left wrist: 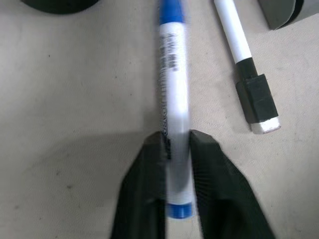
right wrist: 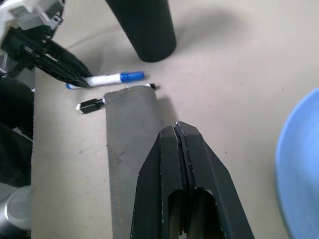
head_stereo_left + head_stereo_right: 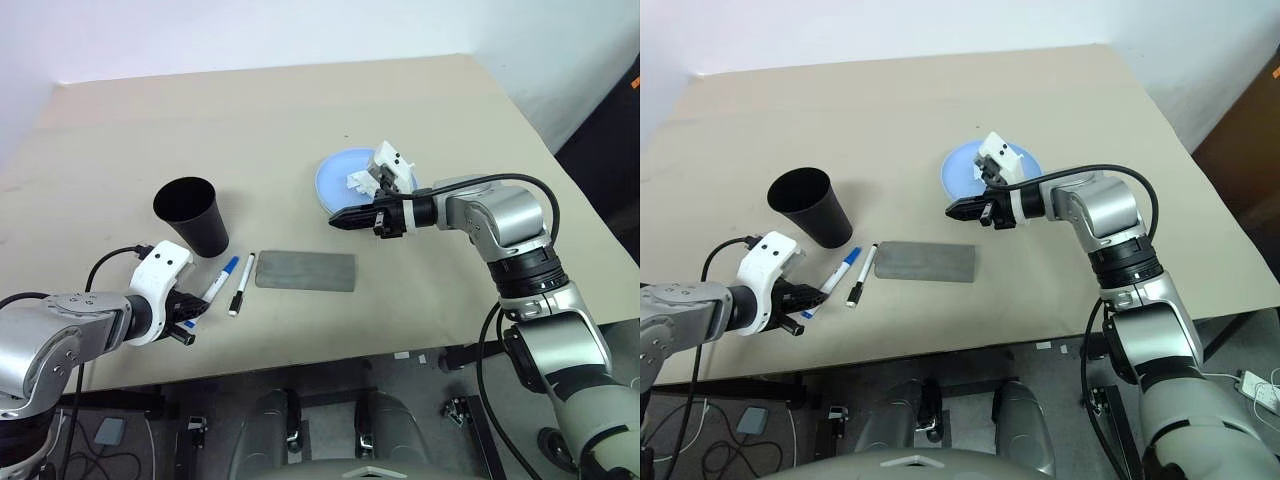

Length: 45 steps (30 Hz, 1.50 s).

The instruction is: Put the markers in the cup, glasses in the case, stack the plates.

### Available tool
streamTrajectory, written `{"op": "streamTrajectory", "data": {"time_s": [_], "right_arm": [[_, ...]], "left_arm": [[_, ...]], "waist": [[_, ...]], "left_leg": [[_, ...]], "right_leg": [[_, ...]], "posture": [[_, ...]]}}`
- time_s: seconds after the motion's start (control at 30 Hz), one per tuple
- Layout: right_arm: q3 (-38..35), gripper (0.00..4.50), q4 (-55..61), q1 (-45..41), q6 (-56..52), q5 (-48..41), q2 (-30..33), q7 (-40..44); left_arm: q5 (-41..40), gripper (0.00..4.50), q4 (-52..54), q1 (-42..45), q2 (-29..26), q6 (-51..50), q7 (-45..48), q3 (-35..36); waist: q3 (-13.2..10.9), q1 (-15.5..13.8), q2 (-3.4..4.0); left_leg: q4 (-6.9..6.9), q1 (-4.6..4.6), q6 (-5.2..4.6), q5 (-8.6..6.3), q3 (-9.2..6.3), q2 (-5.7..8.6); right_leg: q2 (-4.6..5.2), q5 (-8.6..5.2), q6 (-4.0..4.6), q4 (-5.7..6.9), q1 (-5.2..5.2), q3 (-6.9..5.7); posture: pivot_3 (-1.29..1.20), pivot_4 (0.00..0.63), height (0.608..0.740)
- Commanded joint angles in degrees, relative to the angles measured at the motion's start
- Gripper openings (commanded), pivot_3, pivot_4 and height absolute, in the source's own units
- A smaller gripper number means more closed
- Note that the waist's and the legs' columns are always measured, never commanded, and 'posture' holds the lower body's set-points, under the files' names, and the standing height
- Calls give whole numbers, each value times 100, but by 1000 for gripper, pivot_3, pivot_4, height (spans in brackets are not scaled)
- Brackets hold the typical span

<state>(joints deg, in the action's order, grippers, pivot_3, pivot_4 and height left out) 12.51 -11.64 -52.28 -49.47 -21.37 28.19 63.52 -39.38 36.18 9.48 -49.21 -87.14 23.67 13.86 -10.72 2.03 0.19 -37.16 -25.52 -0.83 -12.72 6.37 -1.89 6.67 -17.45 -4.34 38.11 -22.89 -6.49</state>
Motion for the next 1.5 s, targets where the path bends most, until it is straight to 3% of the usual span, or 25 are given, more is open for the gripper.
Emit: {"op": "streamTrajectory", "data": {"time_s": [0.03, 0.3, 0.5, 0.87, 1.0, 1.07, 1.27, 1.5], "right_arm": [[-233, 0, 48, -104, 118, -40, 53, -67], [-231, 0, 61, -64, 133, -21, 85, -95], [-227, 0, 136, 56, 324, 13, 118, -23], [-652, 0, 244, 128, 716, -280, 228, 239], [-633, 0, 241, 133, 787, -271, 159, 202], [-676, 0, 251, 138, 814, -298, 121, 171], [-841, 0, 343, 236, 826, -451, 162, 196], [-927, 0, 450, 412, 895, -475, 170, 31]], "left_arm": [[-7, 269, 204, 84, -99, 3, 66, 22], [-59, 269, 264, 212, -536, 464, 537, 194], [-222, 269, 430, 443, -363, 935, 685, 591], [-1185, 269, 757, 226, 757, 2639, 932, 1822], [-1221, 269, 513, 666, 900, 3221, 757, 1768], [-1131, 269, 291, 1027, 1223, 3784, 623, 1698], [-547, 269, -442, 1953, 1655, 4960, 397, 1223], [178, 269, -1303, 2101, 1954, 6088, 345, 908]], "waist": [[0, -1, 0], [-6, 0, -10], [-10, -17, -16], [-15, -106, -26], [-20, -141, -34], [-20, -141, -35], [-25, -137, -45], [-26, -130, -47]], "left_leg": [[0, 0, 0, 0, 0, 0], [0, 0, 1, 0, 0, 0], [0, -1, 1, 1, 0, 1], [-5, 12, -2, 4, -1, -1], [-7, 12, -8, 8, -3, 1], [-10, 11, -10, 9, -3, 3], [-15, 11, -19, 14, 1, 6], [-14, 10, -22, 15, 4, 5]], "right_leg": [[0, 0, 0, 0, 0, 0], [0, 0, 0, 0, -1, 0], [1, 0, 0, -1, 0, 0], [-2, 0, 0, 4, 13, -1], [-1, 3, -3, 5, 17, -3], [1, 7, -9, 4, 20, -4], [-1, 18, -18, 1, 23, -5], [-11, 19, -19, 0, 22, -6]], "posture": [[0, 150, 719], [0, 150, 719], [0, 150, 719], [0, 150, 719], [0, 150, 719], [0, 150, 719], [0, 150, 719], [0, 150, 719]]}}
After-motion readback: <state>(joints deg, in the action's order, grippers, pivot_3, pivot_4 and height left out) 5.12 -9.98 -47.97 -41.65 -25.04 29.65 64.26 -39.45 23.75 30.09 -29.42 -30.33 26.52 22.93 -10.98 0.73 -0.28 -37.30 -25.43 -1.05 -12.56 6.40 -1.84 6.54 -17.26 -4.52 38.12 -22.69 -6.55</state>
